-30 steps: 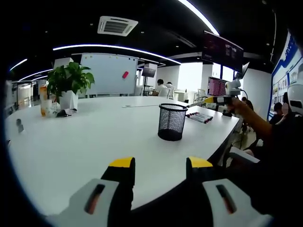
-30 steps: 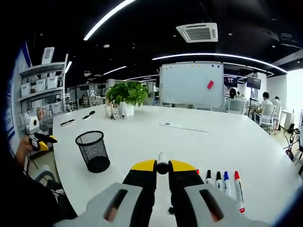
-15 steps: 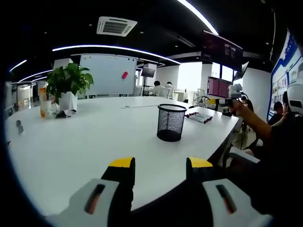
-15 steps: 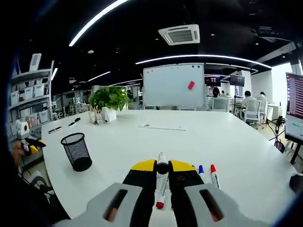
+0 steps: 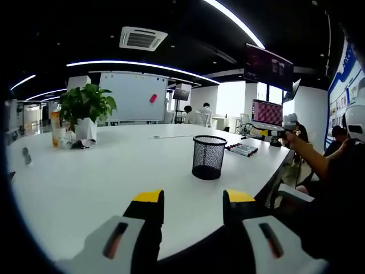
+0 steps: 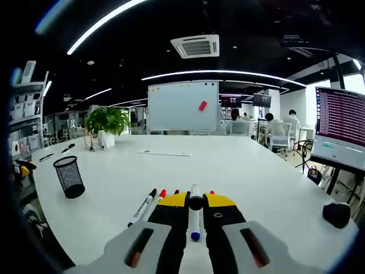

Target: Pick up the whiteboard markers from the pen holder and place them facing the whiteboard neatly

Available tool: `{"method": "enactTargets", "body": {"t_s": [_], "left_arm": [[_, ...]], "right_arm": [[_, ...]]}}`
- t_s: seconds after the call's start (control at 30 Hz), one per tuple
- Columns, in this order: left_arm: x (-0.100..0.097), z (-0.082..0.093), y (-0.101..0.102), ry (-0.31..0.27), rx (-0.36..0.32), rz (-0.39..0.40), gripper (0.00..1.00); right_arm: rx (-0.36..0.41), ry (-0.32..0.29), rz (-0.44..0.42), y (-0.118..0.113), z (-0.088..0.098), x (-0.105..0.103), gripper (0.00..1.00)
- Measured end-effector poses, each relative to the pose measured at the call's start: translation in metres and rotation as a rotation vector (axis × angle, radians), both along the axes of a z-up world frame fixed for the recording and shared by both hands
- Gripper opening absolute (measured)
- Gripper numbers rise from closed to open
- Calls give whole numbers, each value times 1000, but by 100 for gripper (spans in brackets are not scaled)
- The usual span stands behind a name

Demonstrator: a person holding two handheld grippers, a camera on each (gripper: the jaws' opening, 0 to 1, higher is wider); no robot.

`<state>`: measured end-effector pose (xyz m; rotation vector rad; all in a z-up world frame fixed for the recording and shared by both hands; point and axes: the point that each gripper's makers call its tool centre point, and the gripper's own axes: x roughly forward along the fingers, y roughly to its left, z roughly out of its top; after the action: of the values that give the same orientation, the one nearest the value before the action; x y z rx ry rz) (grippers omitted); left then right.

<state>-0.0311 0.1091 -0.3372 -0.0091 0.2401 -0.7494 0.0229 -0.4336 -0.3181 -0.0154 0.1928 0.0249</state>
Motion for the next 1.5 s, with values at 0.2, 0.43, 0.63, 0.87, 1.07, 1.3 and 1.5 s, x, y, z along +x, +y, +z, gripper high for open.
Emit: {"method": "enactTargets", "body": {"t_s": [0.2, 0.43, 0.63, 0.87, 1.07, 1.3, 1.5], "left_arm": [[-2, -2, -7, 16, 10, -31, 45], [-3, 2, -11, 3, -1, -45, 45], [-4, -1, -11, 2, 28, -49, 45], [-4, -4, -13, 6, 31, -53, 45], [-4, -6, -12, 11, 40, -50, 44], [-3, -10, -13, 22, 42, -52, 44], [-2, -10, -14, 23, 42, -53, 44]], "right_arm": [[-3, -1, -52, -22, -4, -7, 13], [-14, 1, -77, -34, -9, -11, 13], [-40, -12, -95, -43, -9, -9, 13], [-53, 25, -93, -45, -25, 6, 13], [-40, 37, -84, -45, -24, 19, 13], [-52, 86, -80, -46, -29, 36, 13], [-101, 130, -89, -52, -39, 42, 13]]}}
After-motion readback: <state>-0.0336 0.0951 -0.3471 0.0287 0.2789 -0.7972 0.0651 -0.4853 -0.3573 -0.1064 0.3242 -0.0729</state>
